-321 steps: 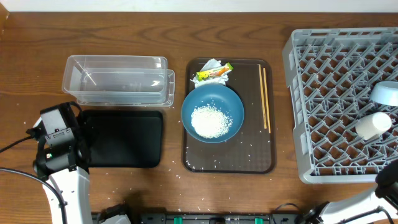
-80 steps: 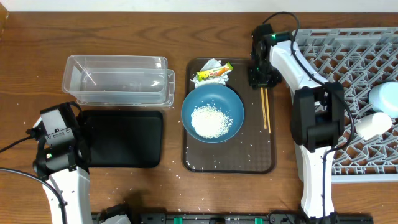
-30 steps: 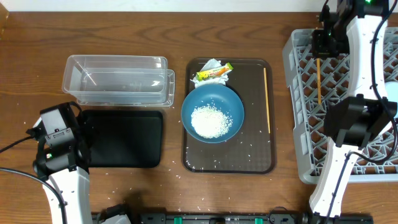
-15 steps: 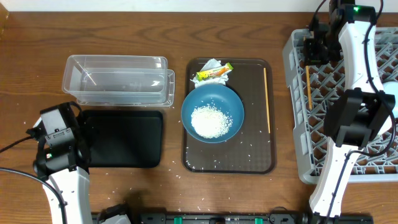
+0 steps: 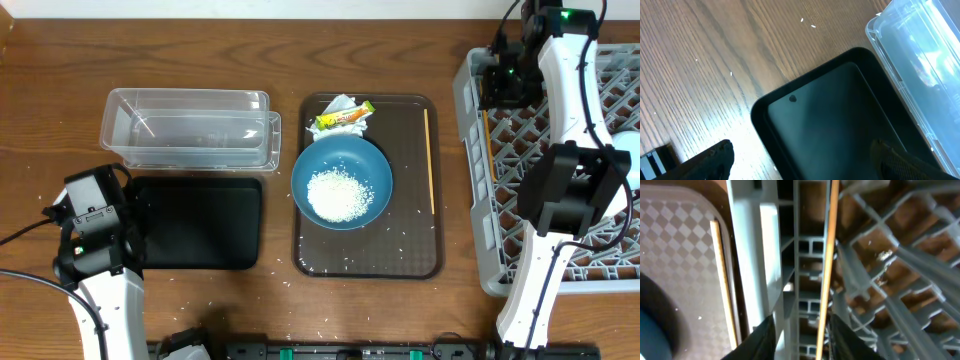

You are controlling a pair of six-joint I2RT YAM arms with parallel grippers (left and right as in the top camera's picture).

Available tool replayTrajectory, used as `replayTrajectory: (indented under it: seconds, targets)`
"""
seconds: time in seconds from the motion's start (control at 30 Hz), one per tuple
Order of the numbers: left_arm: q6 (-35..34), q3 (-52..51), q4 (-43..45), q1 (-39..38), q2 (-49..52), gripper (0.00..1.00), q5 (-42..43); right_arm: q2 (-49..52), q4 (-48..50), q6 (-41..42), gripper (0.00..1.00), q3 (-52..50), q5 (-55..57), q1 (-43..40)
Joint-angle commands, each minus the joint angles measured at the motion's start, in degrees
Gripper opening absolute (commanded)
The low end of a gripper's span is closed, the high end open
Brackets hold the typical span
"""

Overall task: Sort waste into correct bins and load items into the dishwasher rack
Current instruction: 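Carry the chopstick right and insert it upright into the dish rack, then release the chopstick in the rack and raise the right gripper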

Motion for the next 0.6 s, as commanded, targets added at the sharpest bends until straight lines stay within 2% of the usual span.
replayTrajectory:
  seconds: [0.0, 0.07, 0.13, 0.33, 0.57]
  targets:
    - [-0.5, 0.9, -0.2, 0.3, -0.3, 0.90, -0.5, -0.3, -2.6, 2.4, 0.25, 1.2, -3.2, 3.6]
    - [-0.5, 0.9, -0.2, 0.3, -0.3, 0.89, -0.5, -0.6, -4.1, 2.6, 0.20, 1.9, -3.2, 5.2]
    - [-0.5, 0.9, -0.2, 0.3, -0.3, 0.90, -0.5, -1.5, -4.1, 2.7, 0.20, 2.0, -2.7, 6.8]
    - [-0.5, 0.9, -0.2, 0.3, -0.3, 0.89, -0.5, -5.5, -2.7, 9.6, 0.26, 2.0, 5.4, 9.5]
    - [-0.5, 0.9, -0.2, 0.3, -0.3, 0.89, -0.5, -6.6, -3.0, 9.7, 0.34, 1.9, 5.9, 10.4]
